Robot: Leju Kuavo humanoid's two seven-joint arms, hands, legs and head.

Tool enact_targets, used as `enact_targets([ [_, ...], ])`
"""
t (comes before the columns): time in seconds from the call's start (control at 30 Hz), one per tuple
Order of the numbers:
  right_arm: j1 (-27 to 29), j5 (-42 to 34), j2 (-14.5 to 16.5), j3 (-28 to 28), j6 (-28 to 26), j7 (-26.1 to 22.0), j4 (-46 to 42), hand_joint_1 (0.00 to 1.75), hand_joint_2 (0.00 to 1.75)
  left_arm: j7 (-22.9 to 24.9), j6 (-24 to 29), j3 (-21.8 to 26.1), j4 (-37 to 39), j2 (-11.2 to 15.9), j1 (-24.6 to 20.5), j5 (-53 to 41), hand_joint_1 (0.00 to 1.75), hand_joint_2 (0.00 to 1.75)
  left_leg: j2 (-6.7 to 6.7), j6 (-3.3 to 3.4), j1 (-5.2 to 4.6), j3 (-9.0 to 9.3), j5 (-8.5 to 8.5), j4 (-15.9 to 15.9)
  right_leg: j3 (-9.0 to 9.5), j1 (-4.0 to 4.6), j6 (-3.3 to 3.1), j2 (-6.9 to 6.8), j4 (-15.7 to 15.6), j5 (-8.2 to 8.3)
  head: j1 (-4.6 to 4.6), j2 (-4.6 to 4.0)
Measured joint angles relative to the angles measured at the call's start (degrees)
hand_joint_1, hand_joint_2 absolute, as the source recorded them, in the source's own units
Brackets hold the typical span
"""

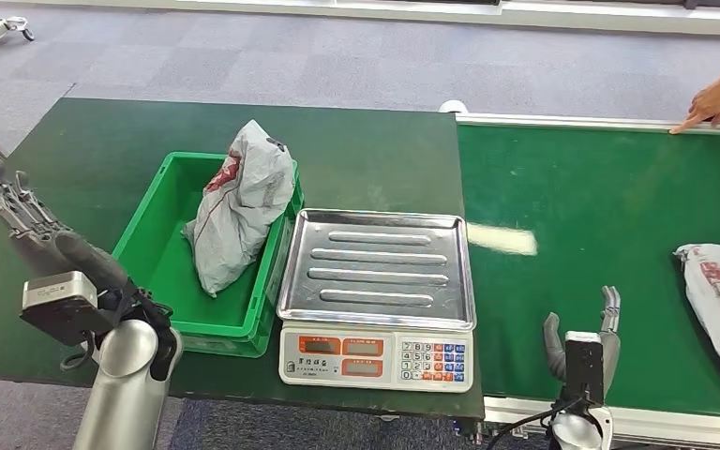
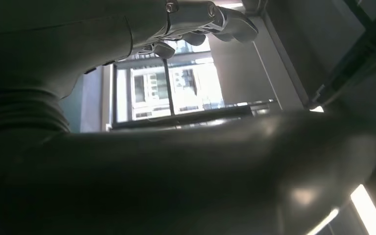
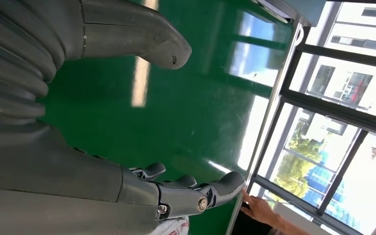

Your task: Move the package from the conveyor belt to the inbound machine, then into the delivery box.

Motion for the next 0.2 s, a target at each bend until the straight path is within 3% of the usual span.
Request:
enact_targets([
  [0.07, 0.0, -0.2, -0.1, 0.2, 0.0, 0.0, 0.1, 0.00, 1.75, 0.0, -2.0, -2.1, -1.6, 0.4, 0.3, 1.6, 0.00, 0.00, 0.02, 0.00, -0.01, 0.02, 0.00, 0.0, 0.00, -0.01, 0.00, 0.01, 0.0, 0.01, -0.01, 0.00],
  [0.2, 0.0, -0.6, -0.4, 0.5, 0.0, 0.0, 0.1, 0.00, 1.75, 0.0, -13.6, -3.5, -4.1, 0.1, 1.2, 4.8, 0.00, 1.75, 0.03, 0.00, -0.01, 0.03, 0.00, 0.0, 0.00, 0.00, 0.00, 0.01, 0.0, 0.01, -0.01, 0.00],
])
